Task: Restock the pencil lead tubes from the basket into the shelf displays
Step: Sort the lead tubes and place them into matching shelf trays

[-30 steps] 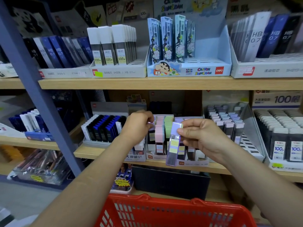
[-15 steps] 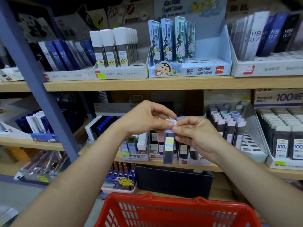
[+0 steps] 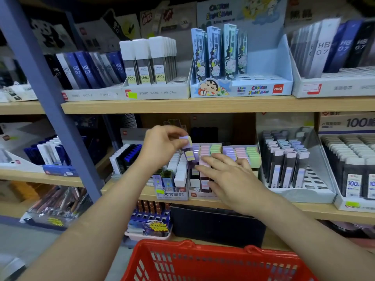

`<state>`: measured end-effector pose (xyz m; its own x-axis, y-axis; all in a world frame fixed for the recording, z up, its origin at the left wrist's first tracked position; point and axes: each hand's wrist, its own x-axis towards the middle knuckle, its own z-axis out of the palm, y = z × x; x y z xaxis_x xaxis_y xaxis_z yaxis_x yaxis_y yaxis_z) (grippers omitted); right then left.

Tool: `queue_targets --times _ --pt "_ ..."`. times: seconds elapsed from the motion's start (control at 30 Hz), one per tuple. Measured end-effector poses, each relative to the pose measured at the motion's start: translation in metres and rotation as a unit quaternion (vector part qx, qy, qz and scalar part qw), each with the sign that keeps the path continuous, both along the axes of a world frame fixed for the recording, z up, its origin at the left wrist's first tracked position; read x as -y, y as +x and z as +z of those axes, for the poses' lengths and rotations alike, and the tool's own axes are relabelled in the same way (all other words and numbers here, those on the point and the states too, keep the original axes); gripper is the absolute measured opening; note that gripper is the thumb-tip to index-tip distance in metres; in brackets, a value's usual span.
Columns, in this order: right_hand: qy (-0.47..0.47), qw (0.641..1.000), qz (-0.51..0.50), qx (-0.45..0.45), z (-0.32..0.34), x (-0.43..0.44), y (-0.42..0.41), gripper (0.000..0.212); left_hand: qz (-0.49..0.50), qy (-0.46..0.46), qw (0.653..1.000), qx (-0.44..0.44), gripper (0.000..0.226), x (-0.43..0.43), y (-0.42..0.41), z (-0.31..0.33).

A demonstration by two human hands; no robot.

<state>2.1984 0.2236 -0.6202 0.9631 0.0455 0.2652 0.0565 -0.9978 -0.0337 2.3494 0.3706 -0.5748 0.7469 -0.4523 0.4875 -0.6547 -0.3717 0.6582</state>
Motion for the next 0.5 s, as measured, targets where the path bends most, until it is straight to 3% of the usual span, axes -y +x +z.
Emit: queue_targets --times 0.17,0.27,0.5 --pt "-0.015 0.999 -0.023 0.034 0.002 0.002 -0.001 0.049 -0.014 0.106 0.992 0.063 0.017 0.011 -0.006 -0.017" --pt "-0.027 0.999 -0.034 0.007 0.002 0.01 -0.003 0.052 -0.019 0.156 0.984 0.084 0.021 0.016 -0.004 -0.032" --pt "-0.044 0.998 -0.024 -0.03 -0.005 0.014 -0.009 0.067 0.025 0.205 0.965 0.159 0.029 0.024 0.001 -0.041"
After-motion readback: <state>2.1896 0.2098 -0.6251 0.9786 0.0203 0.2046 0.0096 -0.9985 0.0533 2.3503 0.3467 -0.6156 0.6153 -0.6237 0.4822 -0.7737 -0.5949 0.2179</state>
